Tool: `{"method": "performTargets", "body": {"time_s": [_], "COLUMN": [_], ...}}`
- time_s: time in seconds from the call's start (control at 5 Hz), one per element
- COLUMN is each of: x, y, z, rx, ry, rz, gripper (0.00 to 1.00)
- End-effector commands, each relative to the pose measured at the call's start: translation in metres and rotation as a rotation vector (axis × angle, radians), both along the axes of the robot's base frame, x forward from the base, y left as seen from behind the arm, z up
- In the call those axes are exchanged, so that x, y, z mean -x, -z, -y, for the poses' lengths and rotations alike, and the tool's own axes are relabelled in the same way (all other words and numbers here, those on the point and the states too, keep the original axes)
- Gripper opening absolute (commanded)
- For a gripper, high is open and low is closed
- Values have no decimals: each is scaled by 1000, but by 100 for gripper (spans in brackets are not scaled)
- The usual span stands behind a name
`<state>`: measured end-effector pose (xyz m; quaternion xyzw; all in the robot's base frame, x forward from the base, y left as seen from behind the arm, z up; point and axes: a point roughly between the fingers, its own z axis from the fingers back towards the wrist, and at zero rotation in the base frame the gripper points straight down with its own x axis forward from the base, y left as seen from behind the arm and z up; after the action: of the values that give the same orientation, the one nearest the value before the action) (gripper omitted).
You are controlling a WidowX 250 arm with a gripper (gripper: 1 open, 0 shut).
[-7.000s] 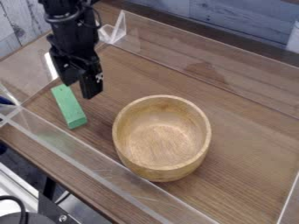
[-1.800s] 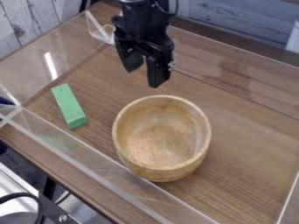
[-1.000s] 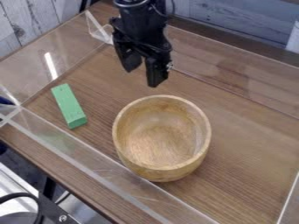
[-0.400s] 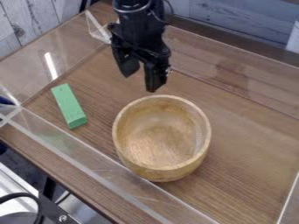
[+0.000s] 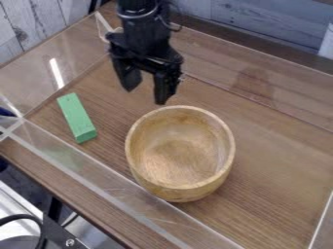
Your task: Remove the green block from inside the brown bowl and put it on the table
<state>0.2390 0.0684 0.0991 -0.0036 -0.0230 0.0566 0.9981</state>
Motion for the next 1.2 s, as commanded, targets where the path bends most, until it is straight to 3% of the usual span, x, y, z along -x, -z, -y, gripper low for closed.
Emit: {"method": "performTargets", "body": {"time_s": [0.0,0.2,0.6,1.0], "x": [9,23,44,47], "y": [-7,-1,21,44], "z": [-21,-44,-80,-90], "rx": [-17,-21,-33,-35], "ry": [-199,-348,-549,-621], "rz": [29,28,12,-2], "gripper": [100,100,100,100]}}
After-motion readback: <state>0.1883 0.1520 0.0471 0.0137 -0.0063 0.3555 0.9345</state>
